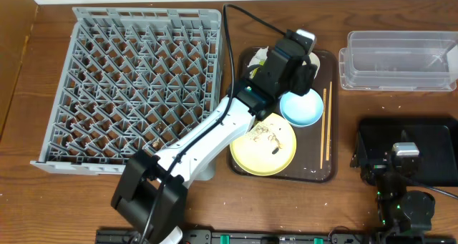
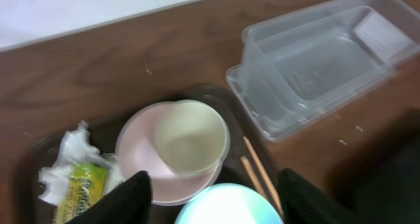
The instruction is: Sort waste into correct bins and load items into the dishwasher
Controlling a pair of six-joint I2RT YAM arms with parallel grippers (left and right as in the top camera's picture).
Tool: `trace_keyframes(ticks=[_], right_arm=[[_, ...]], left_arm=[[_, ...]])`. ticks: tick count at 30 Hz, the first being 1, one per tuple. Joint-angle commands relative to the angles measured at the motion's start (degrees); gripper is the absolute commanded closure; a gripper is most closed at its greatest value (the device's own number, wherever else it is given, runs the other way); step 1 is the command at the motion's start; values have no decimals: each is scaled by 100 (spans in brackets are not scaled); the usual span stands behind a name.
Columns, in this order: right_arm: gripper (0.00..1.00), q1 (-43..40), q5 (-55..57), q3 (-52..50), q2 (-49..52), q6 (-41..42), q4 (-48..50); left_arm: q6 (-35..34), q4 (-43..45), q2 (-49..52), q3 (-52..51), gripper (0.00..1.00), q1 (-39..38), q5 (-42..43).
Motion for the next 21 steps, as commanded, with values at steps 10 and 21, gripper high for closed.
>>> trace_keyframes(ticks=[10,21], right_arm=[[1,-26,9,-9,-31,-63,-22],[1,-26,9,-9,-31,-63,-22]], left_arm=[[2782,481,420,42,37,-433,-39],[3709,837,1370,42,37,-393,-407]])
